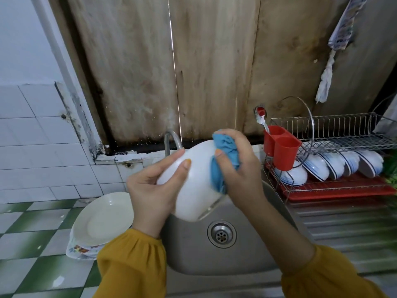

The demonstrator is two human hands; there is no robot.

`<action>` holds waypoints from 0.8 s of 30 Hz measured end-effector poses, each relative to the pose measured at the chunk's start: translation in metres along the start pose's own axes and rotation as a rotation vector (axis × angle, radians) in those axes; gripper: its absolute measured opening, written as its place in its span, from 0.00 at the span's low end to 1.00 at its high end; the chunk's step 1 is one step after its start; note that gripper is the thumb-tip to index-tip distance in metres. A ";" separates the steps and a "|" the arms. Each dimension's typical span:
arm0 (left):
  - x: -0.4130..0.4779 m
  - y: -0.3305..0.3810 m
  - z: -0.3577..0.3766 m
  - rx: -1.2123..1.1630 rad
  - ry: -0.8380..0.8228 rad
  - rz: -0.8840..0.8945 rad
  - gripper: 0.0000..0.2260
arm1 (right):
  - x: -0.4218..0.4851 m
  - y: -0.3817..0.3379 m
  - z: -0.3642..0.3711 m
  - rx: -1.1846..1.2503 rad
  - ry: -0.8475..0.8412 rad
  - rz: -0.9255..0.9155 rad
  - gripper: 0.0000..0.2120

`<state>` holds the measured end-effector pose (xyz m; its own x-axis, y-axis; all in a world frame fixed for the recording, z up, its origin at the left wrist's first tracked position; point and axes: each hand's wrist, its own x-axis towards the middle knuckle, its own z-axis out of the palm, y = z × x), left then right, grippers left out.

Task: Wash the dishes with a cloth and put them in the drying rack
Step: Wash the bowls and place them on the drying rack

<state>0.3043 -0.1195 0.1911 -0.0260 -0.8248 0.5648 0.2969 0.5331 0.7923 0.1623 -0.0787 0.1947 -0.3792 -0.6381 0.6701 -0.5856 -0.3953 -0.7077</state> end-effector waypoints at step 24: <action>-0.001 -0.007 0.004 -0.116 -0.109 -0.485 0.32 | -0.020 0.015 0.004 0.145 0.368 -0.277 0.13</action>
<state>0.2978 -0.1220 0.1857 -0.2845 -0.9445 0.1645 0.3302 0.0646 0.9417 0.1639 -0.0749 0.1700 -0.4663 -0.2302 0.8541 -0.6043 -0.6223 -0.4976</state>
